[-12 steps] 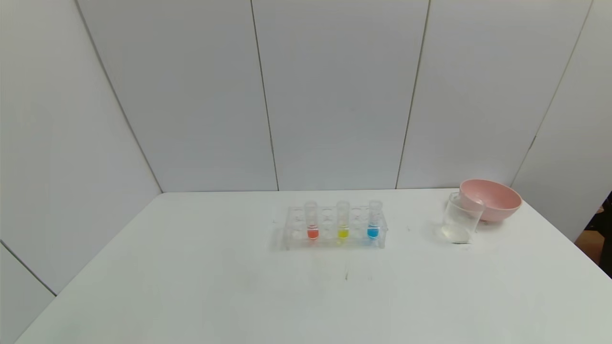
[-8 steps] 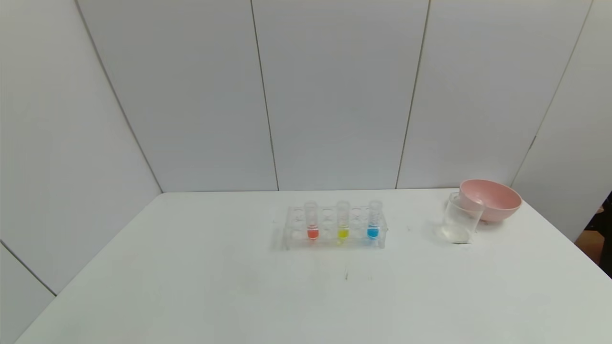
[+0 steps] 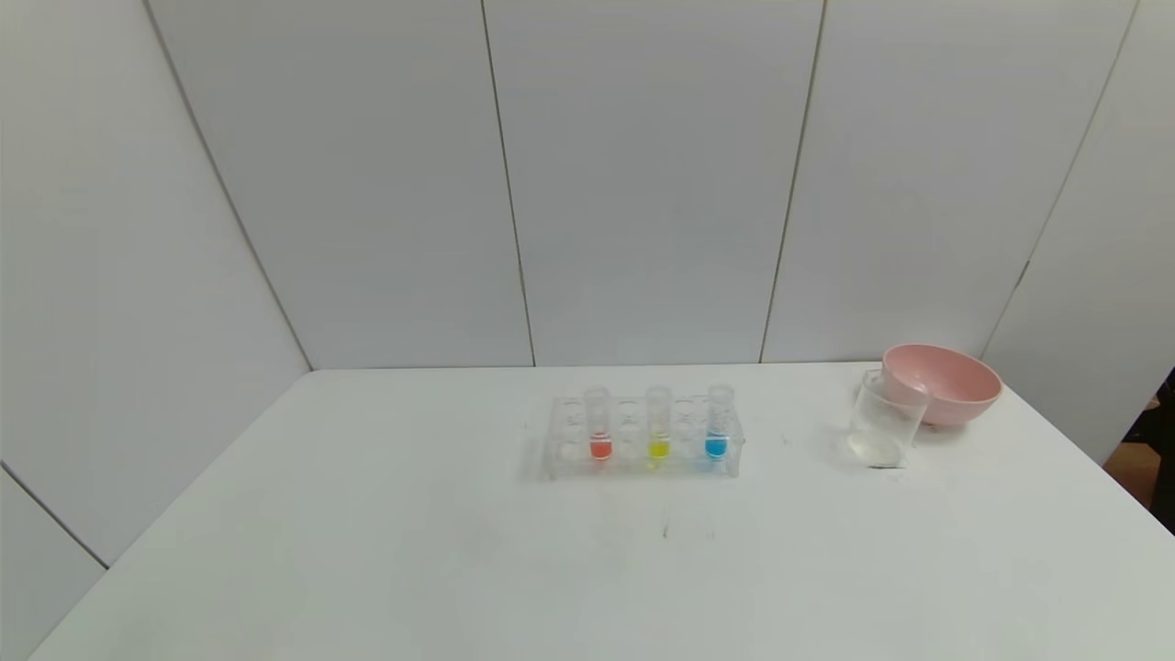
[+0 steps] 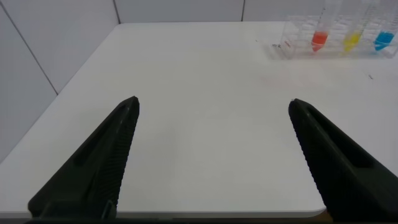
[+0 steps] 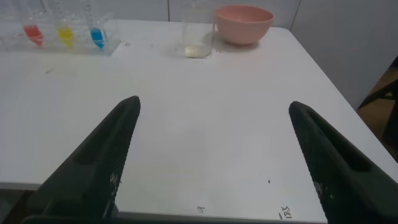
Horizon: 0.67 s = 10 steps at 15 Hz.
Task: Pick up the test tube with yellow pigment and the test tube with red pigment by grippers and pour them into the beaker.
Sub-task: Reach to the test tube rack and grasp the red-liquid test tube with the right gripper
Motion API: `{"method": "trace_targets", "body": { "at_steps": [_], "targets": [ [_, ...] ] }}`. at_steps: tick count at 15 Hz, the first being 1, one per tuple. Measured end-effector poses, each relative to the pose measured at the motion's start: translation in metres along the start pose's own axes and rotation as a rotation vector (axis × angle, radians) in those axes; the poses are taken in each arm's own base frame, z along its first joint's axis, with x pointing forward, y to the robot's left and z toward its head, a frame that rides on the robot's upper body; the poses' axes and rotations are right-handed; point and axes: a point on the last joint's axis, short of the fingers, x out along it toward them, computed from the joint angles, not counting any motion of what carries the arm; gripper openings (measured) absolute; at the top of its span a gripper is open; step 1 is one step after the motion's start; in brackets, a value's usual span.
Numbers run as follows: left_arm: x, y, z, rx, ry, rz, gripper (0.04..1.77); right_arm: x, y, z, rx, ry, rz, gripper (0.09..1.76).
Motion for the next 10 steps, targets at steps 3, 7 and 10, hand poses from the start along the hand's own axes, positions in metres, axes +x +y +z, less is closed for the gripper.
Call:
{"method": "trace_targets", "body": {
  "at_steps": [3,7,10],
  "targets": [
    [0.000,0.000,0.000,0.000,0.000,0.000,1.72,-0.004,0.000,0.017,0.006,-0.055,0.002,1.71],
    [0.000,0.000,0.000,0.000,0.000,0.000,1.72,0.001,-0.001,0.051,0.003,-0.037,0.004,1.71],
    [0.000,0.000,0.000,0.000,0.000,0.000,1.72,0.016,-0.001,0.091,-0.002,-0.001,0.006,1.71]
  ]
}}
